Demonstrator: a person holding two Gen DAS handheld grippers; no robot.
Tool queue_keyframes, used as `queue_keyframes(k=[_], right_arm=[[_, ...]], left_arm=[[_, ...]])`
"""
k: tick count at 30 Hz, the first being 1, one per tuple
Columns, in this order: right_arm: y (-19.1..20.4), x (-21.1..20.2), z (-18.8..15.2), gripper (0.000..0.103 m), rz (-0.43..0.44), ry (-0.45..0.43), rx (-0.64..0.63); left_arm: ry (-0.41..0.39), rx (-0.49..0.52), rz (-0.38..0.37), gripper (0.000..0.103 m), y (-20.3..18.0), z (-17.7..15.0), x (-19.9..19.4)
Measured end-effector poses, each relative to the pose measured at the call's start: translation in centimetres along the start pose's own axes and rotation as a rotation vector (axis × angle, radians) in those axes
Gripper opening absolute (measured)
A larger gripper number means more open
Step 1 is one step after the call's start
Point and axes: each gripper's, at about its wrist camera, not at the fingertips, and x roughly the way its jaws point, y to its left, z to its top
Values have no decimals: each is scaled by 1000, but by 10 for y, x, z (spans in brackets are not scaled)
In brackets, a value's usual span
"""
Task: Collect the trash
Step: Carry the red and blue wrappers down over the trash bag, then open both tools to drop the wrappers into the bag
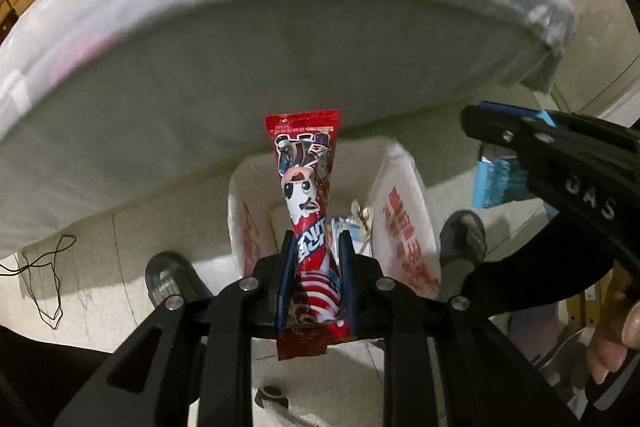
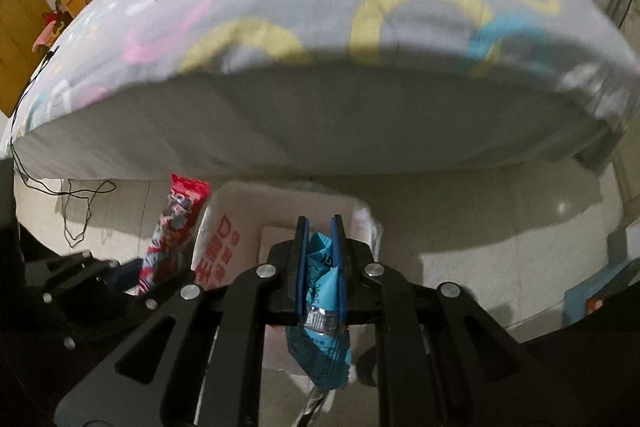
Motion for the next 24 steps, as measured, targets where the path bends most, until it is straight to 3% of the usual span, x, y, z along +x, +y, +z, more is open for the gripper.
queue_keyframes(k=[8,21,22,23,24], right_arm=[[9,41,0,12,17,79,1],[12,70,1,14,-2,139,-7],[13,75,0,20,5,155,-13],[13,80,-1,40,14,177,-15],[12,86,-2,54,13,195,-10]], left_arm=[[95,-3,-24,22,0,-9,29],[202,-72,-48,23,5,-16,67],[214,-84,-49,32,8,-17,70],[226,-103,-53,55,11,-17,73],[234,-117,-52,66,13,-17,75]])
